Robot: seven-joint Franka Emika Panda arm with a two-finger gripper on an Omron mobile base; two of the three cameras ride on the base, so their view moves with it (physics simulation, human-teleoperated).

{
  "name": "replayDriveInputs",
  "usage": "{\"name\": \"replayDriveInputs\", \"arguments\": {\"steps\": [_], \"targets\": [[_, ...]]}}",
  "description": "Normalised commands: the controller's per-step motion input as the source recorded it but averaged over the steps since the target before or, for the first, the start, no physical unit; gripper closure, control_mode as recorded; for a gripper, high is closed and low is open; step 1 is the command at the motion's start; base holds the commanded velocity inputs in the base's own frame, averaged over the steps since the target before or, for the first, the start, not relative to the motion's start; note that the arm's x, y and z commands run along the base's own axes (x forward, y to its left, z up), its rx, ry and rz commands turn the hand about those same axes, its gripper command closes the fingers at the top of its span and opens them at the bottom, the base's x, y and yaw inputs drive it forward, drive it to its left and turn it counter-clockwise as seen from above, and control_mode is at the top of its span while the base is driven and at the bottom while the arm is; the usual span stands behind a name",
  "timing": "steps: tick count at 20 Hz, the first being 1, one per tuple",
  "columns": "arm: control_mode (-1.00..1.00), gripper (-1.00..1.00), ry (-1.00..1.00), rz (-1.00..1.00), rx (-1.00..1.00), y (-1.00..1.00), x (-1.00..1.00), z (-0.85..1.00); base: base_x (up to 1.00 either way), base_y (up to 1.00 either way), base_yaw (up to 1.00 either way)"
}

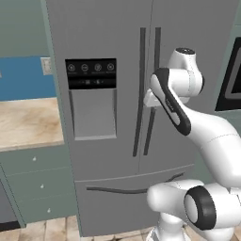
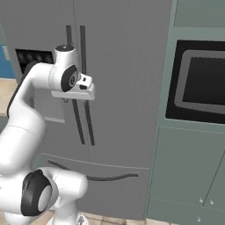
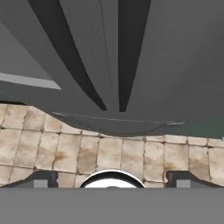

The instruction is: Retrieve the sausage and cheese from the fridge and place them on the cutting board on the counter.

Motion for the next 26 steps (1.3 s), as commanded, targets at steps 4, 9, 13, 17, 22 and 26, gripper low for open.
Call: {"name": "replayDriveInputs", "arguments": {"steps": [4, 9, 13, 17, 22, 26], "targets": [[1.00, -1.00, 0.00, 0.00, 0.00, 0.00, 0.00, 0.00, -0.44, 0.01, 0.00], [1.00, -1.00, 0.00, 0.00, 0.00, 0.00, 0.00, 0.00, -0.01, 0.00, 0.00], [1.00, -1.00, 0.00, 0.00, 0.00, 0.00, 0.00, 0.00, 0.00, 0.11, 0.00], [-1.00, -1.00, -0.52, 0.00, 0.00, 0.04, 0.00, 0.01, 0.00, 0.00, 0.00], [-1.00, -1.00, -0.44, 0.00, 0.00, 0.00, 0.31, 0.14, 0.00, 0.00, 0.00], [-1.00, -1.00, -0.18, -0.08, 0.00, 0.00, 0.66, 0.17, 0.00, 0.00, 0.00]]}}
